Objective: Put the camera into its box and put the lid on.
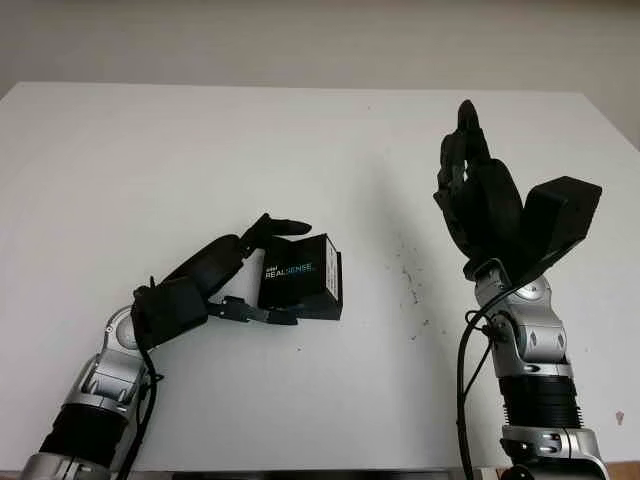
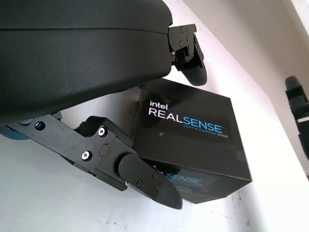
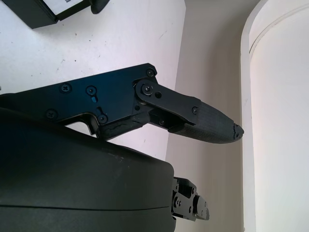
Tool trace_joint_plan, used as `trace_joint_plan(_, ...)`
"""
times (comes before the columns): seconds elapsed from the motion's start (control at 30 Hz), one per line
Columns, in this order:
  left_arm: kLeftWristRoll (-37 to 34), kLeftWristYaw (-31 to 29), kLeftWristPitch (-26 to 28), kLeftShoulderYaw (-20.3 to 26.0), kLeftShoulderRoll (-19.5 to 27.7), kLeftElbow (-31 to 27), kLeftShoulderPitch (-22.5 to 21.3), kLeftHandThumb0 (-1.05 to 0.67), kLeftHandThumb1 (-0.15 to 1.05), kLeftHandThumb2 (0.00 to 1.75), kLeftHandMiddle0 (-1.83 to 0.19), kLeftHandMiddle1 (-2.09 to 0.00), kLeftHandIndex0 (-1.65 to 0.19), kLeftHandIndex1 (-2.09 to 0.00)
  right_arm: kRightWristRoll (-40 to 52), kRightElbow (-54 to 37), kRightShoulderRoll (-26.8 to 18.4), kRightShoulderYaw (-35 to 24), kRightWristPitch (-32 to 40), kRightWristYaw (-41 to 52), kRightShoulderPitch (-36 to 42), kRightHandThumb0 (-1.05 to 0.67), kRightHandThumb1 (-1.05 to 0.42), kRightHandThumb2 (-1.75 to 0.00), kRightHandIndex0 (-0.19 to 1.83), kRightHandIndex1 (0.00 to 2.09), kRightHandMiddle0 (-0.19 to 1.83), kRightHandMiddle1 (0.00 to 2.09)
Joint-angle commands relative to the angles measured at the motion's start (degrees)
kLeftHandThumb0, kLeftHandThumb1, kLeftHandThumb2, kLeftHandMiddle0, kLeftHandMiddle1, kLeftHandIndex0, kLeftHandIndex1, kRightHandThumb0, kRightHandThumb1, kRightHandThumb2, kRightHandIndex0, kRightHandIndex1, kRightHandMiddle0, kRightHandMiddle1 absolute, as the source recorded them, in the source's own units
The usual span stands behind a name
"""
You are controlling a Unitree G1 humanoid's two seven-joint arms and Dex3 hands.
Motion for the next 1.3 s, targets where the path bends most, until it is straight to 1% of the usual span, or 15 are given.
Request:
trace_joint_plan(0.0,-0.43,1.02,-0.62,0.71,-0.68,-0.87,0.74,-0.22,0.79,0.06,0.03,-1.36,0.13,-1.06,-0.18,-0.42,0.01,-0.2,-0.81,-0.12,0.14,-0.69,-1.05,-0.73,-0.19,0.0,-0.19,0.0)
trace_joint_plan(0.13,0.34,3.1,-4.5,0.83,-1.13,1.07,0.68,-0.18,0.83,0.06,-0.12,-1.43,0.04,-1.2,-0.17,-0.42,0.09,-0.24,-0.88,-0.21,0.21,-0.68,-1.05,-0.73,-0.19,0.0,-0.19,0.0)
trace_joint_plan(0.3,1.32,4.55,-7.37,0.63,-0.88,2.9,0.4,-0.19,0.88,0.07,-0.15,-1.52,-0.01,-1.33,-0.33,-0.49,0.13,-0.15,-1.14,-0.47,0.36,-0.68,-1.05,-0.73,-0.19,0.0,-0.19,0.0)
trace_joint_plan(0.37,1.44,4.65,-8.23,0.65,-0.68,3.3,0.34,-0.22,0.93,0.08,-0.16,-1.55,-0.04,-1.36,-0.48,-0.4,0.07,-0.04,-1.42,-0.41,0.47,-0.67,-1.05,-0.73,-0.19,0.0,-0.19,0.0)
trace_joint_plan(0.47,1.79,5.12,-7.97,0.78,-0.66,2.78,0.47,-0.25,0.99,0.08,-0.19,-1.63,-0.1,-1.41,-0.51,-0.13,0.18,-0.06,-1.71,-0.29,0.58,-0.67,-1.05,-0.73,-0.19,0.0,-0.19,0.0)
trace_joint_plan(0.6,2.17,5.33,-6.65,0.95,-0.26,0.66,0.62,-0.27,1.02,0.07,-0.19,-1.68,-0.14,-1.44,-0.73,0.03,0.41,0.04,-2.03,-0.44,0.75,-0.65,-1.05,-0.73,-0.19,0.0,-0.19,0.0)
trace_joint_plan(0.73,2.6,4.75,-3.55,1.4,0.74,-3.4,0.51,-0.27,1.03,0.06,-0.16,-1.72,-0.13,-1.44,-0.98,0.26,0.67,0.1,-2.34,-0.44,0.87,-0.64,-1.05,-0.73,-0.19,0.0,-0.19,0.0)
trace_joint_plan(0.93,1.42,2.86,3.42,2.18,1.79,-11.3,0.79,-0.25,1.03,0.06,-0.14,-1.7,-0.13,-1.43,-0.42,0.47,1.14,-0.01,-2.61,0.06,1.08,-0.62,-1.05,-0.73,-0.19,0.0,-0.19,0.0)
trace_joint_plan(1.1,1.16,0.9,10.37,2.78,3.18,-17.65,0.91,-0.23,1.03,0.06,-0.17,-1.72,-0.13,-1.42,-0.27,0.28,0.99,0.08,-2.21,0.74,1.33,-0.61,-1.05,-0.74,-0.19,0.0,-0.19,0.0)
trace_joint_plan(1.2,0.5,-0.25,13.53,3.33,3.96,-20.86,0.73,-0.23,1.03,0.05,-0.17,-1.75,-0.14,-1.42,-0.36,0.1,1.4,0.01,-2.13,0.18,1.46,-0.6,-1.05,-0.73,-0.19,0.0,-0.19,0.0)
trace_joint_plan(1.27,0.04,-0.97,15.23,3.67,4.42,-22.63,0.66,-0.22,1.03,0.05,-0.16,-1.73,-0.14,-1.42,-0.42,0.0,1.42,0.19,-2.02,0.19,1.54,-0.6,-1.05,-0.72,-0.19,0.0,-0.19,0.0)
